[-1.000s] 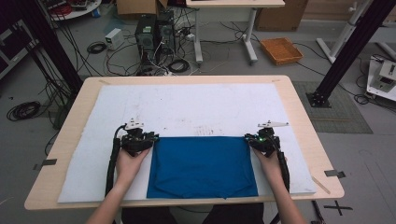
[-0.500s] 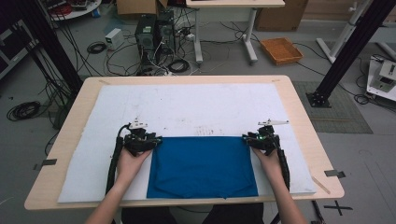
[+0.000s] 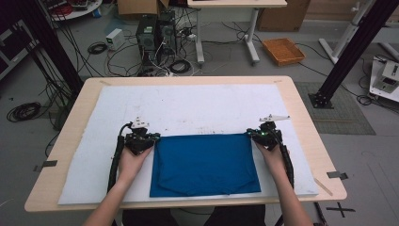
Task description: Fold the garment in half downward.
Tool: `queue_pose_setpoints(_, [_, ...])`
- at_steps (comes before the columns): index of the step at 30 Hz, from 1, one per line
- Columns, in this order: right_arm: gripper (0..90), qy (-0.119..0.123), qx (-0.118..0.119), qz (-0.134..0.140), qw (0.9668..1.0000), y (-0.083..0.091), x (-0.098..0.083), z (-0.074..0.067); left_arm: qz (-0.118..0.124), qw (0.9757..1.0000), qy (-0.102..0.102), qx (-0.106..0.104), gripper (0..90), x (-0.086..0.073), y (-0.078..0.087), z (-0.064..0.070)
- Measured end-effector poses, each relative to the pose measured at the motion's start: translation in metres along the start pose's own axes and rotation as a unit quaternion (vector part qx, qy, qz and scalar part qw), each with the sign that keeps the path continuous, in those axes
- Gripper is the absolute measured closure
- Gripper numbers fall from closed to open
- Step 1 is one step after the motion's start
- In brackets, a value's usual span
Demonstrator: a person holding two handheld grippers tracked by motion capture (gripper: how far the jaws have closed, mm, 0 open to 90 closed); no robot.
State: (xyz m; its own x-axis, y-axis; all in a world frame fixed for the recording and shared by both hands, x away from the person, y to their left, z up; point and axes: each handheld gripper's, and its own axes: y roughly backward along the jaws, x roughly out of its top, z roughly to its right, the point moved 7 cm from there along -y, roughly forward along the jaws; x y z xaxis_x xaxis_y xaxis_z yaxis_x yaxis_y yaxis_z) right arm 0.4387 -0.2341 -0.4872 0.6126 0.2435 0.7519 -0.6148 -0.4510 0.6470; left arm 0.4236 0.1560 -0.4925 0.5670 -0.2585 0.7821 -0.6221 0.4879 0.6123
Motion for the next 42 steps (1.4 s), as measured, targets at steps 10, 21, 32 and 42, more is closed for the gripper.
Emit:
queue_pose_setpoints(10, [87.2,-0.001,-0.022,-0.001,0.9998,-0.006,0.014,0.008,-0.001,0.9998,-0.003,0.019,85.9,0.016,-0.020,-0.014])
queue_pose_setpoints(21, [80.9,0.006,-0.026,0.004,0.9996,-0.010,0.015,0.012,0.012,0.9993,-0.005,0.035,81.9,0.022,-0.015,-0.014])
queue_pose_setpoints(32, [49.1,-0.014,-0.017,0.068,0.9974,0.033,0.019,0.011,0.076,0.9963,-0.032,0.023,41.6,0.028,0.044,-0.007])
queue_pose_setpoints(42, [42.3,-0.028,-0.003,0.125,0.9917,0.072,0.003,0.010,0.121,0.9913,-0.049,-0.013,36.7,-0.005,0.092,0.009])
